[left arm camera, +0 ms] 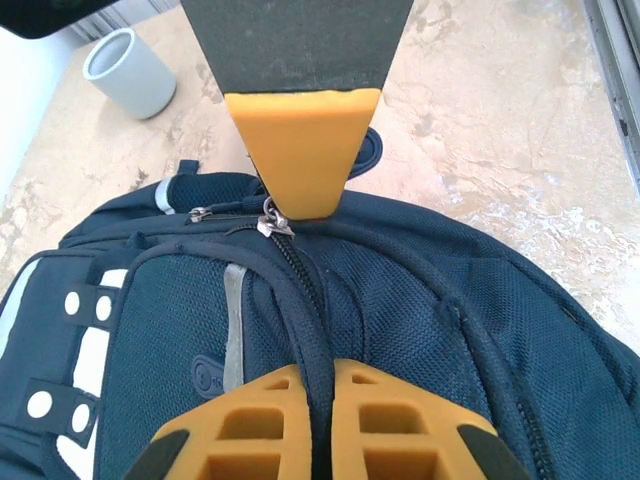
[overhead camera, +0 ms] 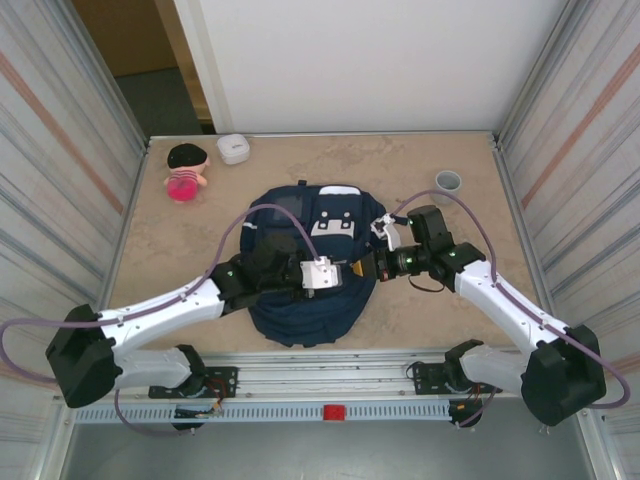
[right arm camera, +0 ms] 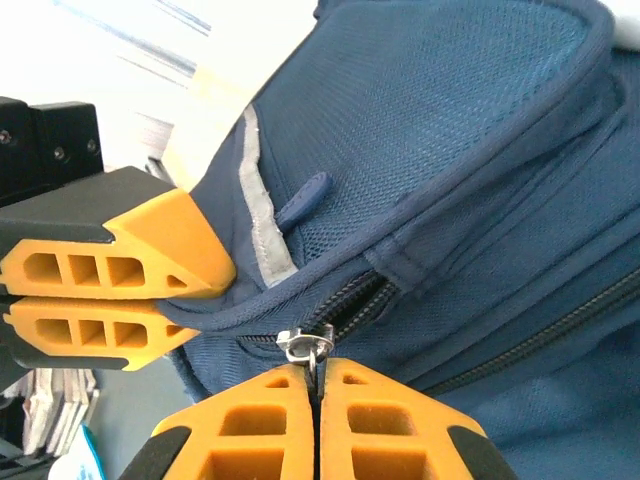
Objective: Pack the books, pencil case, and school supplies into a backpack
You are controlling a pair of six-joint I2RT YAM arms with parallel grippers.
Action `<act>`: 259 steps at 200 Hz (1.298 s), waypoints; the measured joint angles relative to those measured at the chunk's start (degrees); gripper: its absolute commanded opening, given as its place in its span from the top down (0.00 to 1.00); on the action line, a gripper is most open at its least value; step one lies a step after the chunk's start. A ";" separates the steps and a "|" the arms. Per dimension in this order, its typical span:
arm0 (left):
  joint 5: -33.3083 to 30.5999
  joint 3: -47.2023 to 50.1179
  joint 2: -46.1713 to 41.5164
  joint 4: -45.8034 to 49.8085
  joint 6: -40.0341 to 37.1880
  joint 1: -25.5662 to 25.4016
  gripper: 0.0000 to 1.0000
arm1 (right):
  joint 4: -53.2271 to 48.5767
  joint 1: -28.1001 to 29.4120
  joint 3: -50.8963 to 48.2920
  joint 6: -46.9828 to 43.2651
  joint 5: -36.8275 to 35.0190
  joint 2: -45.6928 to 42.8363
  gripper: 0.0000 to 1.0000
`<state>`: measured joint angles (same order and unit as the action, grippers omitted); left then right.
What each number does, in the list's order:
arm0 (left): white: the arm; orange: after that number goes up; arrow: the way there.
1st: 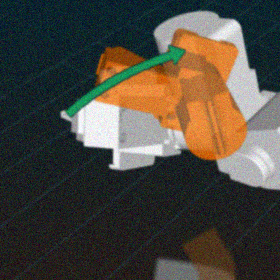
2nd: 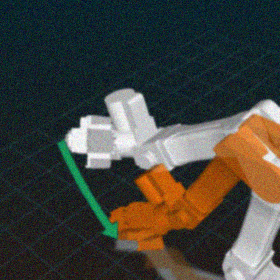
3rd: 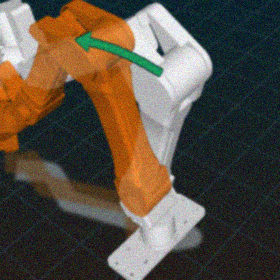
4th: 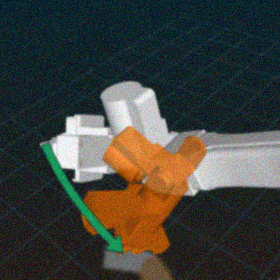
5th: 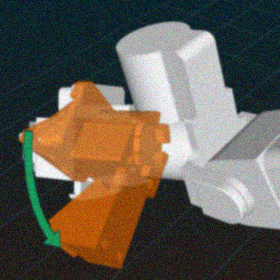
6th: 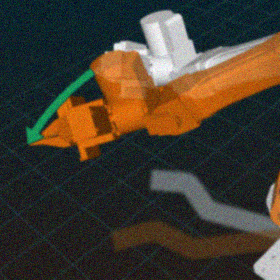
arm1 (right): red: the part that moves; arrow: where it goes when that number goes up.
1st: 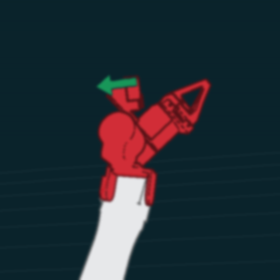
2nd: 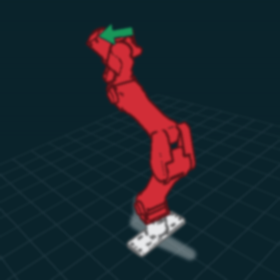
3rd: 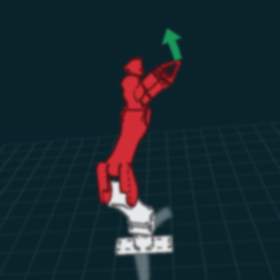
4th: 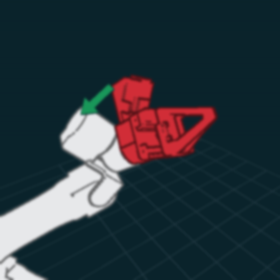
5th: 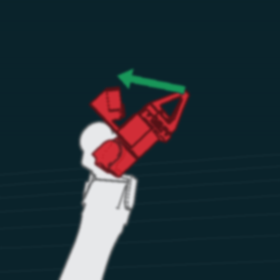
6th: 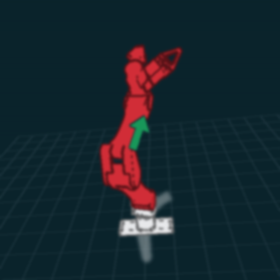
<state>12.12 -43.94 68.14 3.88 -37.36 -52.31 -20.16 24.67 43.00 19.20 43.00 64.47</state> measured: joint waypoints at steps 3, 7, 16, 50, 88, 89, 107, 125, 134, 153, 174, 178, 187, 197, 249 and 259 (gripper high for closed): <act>0.37 0.26 -0.26 -0.09 -0.04 0.17 1.00 | 0.28 -0.09 0.00 0.15 -0.15 0.02 1.00; 0.72 0.59 -0.66 -0.17 -0.15 0.35 1.00 | 0.63 -0.31 0.00 0.33 -0.50 0.09 1.00; 1.51 1.09 -1.31 -0.17 -0.31 0.63 1.00 | 1.51 -0.72 0.00 1.22 -1.11 0.39 1.00; 2.47 1.40 -1.60 -0.31 -0.39 1.16 1.00 | 3.87 -0.98 -0.04 4.61 -1.31 1.84 1.00; 3.26 1.86 -1.57 -0.63 -0.35 1.51 1.00 | 5.20 0.09 -0.04 6.12 -2.45 2.97 1.00; 3.28 1.90 -1.57 -0.68 -0.35 1.51 1.00 | 5.22 0.11 -0.04 6.12 -2.49 2.99 1.00; 3.26 2.12 -1.40 -0.72 -0.28 1.66 0.98 | 5.84 1.25 -0.02 6.29 -3.89 3.63 1.00; 1.95 2.12 -0.79 -0.72 0.94 1.64 0.76 | 6.10 2.21 0.20 6.34 -5.92 4.46 0.87; 0.79 1.99 -0.52 -0.63 2.64 1.64 0.63 | 5.97 2.45 0.57 6.91 -7.63 4.87 0.75; -1.64 0.39 -0.55 1.64 8.00 1.60 0.39 | 4.00 1.73 2.03 7.39 -13.20 5.60 0.41; -4.48 -3.50 -1.16 4.98 16.48 1.60 0.27 | -0.13 1.38 6.08 7.50 -17.88 5.66 0.33; -5.31 -4.35 -1.51 5.62 18.67 1.60 0.26 | -0.98 1.51 7.21 7.45 -18.58 5.64 0.33; -7.26 -5.90 -2.67 7.10 22.58 1.60 0.26 | -2.69 1.70 9.49 7.48 -20.06 5.51 0.33; -9.55 -7.34 -4.39 8.92 26.80 1.62 0.24 | -4.52 2.08 11.98 7.58 -21.64 5.20 0.33; -16.96 -7.48 -11.50 17.90 43.74 10.84 0.29 | -10.49 5.51 13.07 15.39 -23.58 4.28 0.37; -17.88 -6.71 -11.30 19.34 45.88 13.27 0.30 | -11.39 6.88 12.04 16.81 -23.52 4.31 0.37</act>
<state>-5.76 -50.65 56.84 23.22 8.51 -39.05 -31.55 31.55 55.05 36.01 19.49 68.77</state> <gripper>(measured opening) 0.722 0.643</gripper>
